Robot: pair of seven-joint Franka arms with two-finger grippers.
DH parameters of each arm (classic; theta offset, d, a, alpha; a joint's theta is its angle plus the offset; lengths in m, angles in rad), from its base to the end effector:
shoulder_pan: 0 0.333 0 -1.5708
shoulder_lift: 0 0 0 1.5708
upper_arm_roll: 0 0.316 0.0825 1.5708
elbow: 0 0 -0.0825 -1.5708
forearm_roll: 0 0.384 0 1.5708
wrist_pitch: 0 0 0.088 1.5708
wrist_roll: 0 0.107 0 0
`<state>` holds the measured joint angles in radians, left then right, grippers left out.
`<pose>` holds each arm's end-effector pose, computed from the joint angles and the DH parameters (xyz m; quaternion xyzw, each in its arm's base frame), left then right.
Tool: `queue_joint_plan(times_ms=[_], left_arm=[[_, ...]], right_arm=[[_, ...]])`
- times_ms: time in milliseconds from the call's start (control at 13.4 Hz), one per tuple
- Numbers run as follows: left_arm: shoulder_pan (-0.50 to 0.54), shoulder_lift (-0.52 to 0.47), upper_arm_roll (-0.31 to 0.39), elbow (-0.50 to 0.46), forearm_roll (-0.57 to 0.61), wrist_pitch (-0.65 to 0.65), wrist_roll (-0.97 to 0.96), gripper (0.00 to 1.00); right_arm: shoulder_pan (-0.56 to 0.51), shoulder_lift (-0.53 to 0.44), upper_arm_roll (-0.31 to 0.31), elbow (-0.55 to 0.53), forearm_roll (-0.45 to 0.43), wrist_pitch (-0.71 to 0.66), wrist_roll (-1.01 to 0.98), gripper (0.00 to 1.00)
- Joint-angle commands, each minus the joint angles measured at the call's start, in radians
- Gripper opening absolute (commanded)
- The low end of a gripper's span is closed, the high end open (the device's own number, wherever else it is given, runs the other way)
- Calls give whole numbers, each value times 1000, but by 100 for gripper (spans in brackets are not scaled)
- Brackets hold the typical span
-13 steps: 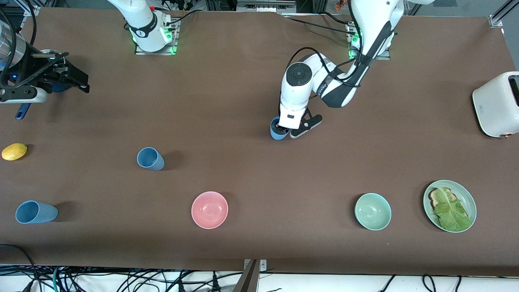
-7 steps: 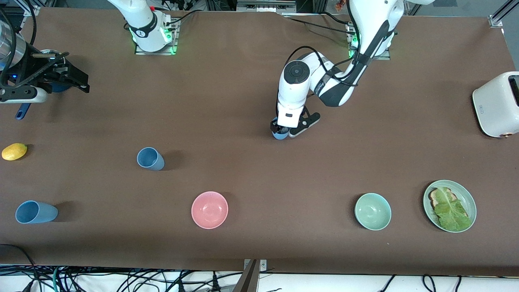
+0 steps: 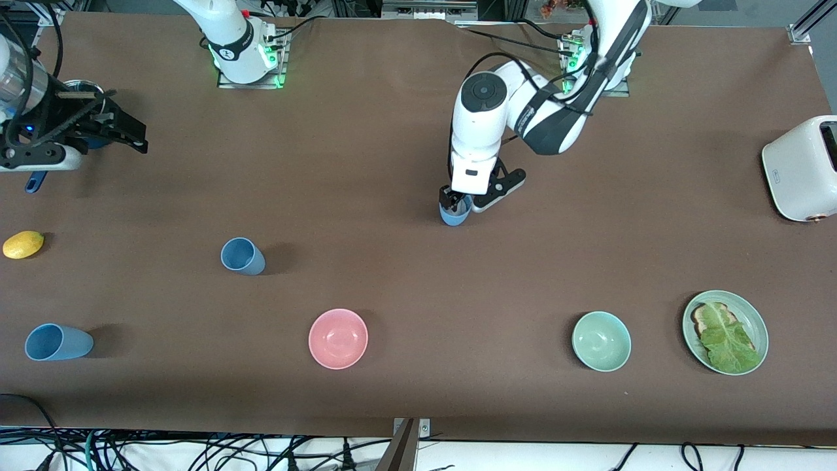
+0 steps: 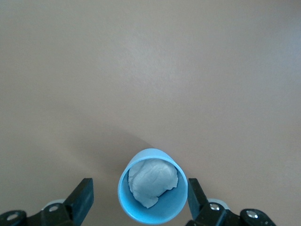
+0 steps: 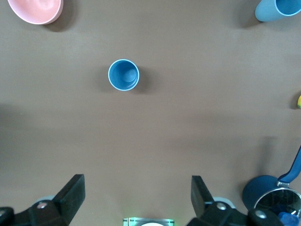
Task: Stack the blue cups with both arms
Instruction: 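Lower the blue cup onto the table and open the left gripper, then raise the left gripper away while the right gripper reaches the other cup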
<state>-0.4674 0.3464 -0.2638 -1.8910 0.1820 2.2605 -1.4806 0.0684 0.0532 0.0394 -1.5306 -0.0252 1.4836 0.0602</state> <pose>0.4771 -0.4090 0.3316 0.9467 0.3204 0.0328 0.0051 0.5582 0.0569 0.6065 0.9984 0.0233 -0.0489 0.0157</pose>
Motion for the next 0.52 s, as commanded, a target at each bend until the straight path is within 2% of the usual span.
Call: queue_joint_plan(times_ms=[0,224,447], left_arm=[[9,-76,-2,-8,-13,-65,-10,89],[33,-138,5,45,-45,-200,57,90],[122,-176,6,147,-125,-372,270,91]], right_arm=[[1,-1,2,-78,8,81,-10,100],[8,29,4,-132,5,180,-11,100],[8,98,4,-125,1,243,-16,100]])
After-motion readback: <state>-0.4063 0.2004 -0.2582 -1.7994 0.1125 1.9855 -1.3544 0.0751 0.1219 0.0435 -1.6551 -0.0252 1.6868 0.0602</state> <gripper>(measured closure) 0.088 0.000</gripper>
